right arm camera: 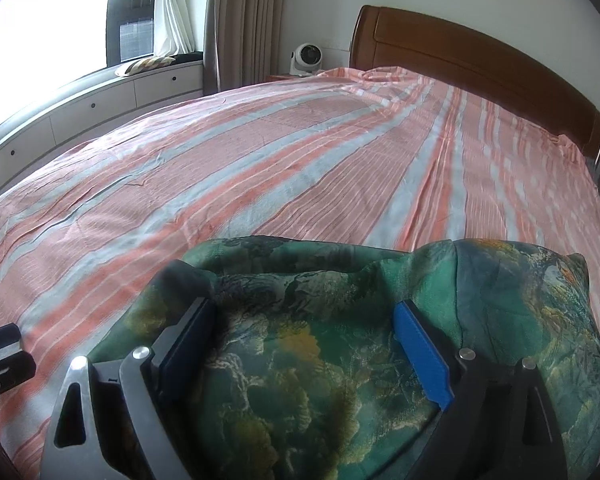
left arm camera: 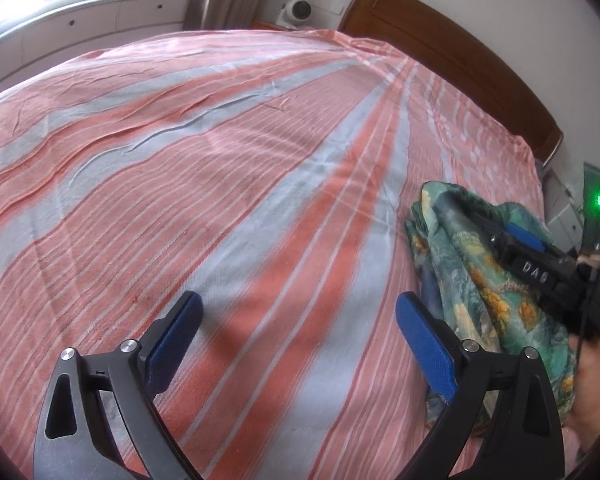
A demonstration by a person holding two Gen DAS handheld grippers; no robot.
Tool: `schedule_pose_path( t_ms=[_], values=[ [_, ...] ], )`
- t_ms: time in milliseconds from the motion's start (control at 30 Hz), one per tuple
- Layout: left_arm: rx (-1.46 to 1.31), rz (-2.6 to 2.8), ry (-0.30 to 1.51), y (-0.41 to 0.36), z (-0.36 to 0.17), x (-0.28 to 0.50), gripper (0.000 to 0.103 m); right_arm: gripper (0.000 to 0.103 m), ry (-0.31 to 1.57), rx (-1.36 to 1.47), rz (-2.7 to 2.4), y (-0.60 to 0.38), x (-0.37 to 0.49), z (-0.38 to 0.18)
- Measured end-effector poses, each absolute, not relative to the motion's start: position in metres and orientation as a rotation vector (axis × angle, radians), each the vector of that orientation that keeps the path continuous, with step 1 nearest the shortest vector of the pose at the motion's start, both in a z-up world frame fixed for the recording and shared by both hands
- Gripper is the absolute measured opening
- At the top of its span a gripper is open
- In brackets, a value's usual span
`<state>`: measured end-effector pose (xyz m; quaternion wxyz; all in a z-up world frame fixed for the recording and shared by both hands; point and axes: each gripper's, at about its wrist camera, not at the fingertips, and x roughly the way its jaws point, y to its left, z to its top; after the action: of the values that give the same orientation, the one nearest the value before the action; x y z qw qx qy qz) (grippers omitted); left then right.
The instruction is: Fold large clothes
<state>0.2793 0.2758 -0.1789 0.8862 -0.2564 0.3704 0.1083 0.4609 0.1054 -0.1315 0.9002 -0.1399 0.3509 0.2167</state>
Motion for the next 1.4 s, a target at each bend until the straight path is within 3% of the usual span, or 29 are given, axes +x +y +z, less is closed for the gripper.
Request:
schedule_pose_path(
  t_ms=[133,367,467,567,733,900,1100,1167,1267,1400],
  values=[
    [-0.572,0.209,0.764,0.28,-0.182,0.277,0.098,0.09,0.777,-0.26,0.466,0.097,0.465,-0.091],
    [-0.614,0.198,0.748,0.283,-0.181,0.275,0.098,0.09,0.611,-0.214,0.429,0.047,0.396,-0.007],
    [-0.618,0.199,0.748,0.283,-0.181,0.276,0.098,0.09,0.567,-0.281,0.412,0.04,0.351,-0.022],
    [-0.63,0.191,0.742,0.282,-0.181,0.275,0.098,0.09,0.544,-0.407,0.474,0.062,0.316,-0.074],
    [-0.66,0.155,0.714,0.285,-0.178,0.265,0.098,0.092,0.535,-0.366,0.494,0.077,0.326,-0.135],
    [-0.806,-0.144,0.704,0.276,-0.166,0.28,0.098,0.094,0.521,-0.34,0.5,0.071,0.329,-0.136],
    [-0.622,-0.401,1.003,0.21,-0.165,0.371,0.098,0.095,0.5,-0.349,0.483,0.073,0.321,-0.139],
    [-0.566,-0.385,1.093,0.196,-0.177,0.388,0.103,0.095,0.506,-0.353,0.48,0.074,0.32,-0.137],
    [-0.63,-0.422,1.132,0.199,-0.189,0.396,0.103,0.093,0.56,-0.346,0.507,0.063,0.308,-0.115],
    [-0.549,-0.427,1.169,0.189,-0.187,0.404,0.103,0.093,0.618,-0.068,0.534,-0.023,0.289,-0.067]
  ],
)
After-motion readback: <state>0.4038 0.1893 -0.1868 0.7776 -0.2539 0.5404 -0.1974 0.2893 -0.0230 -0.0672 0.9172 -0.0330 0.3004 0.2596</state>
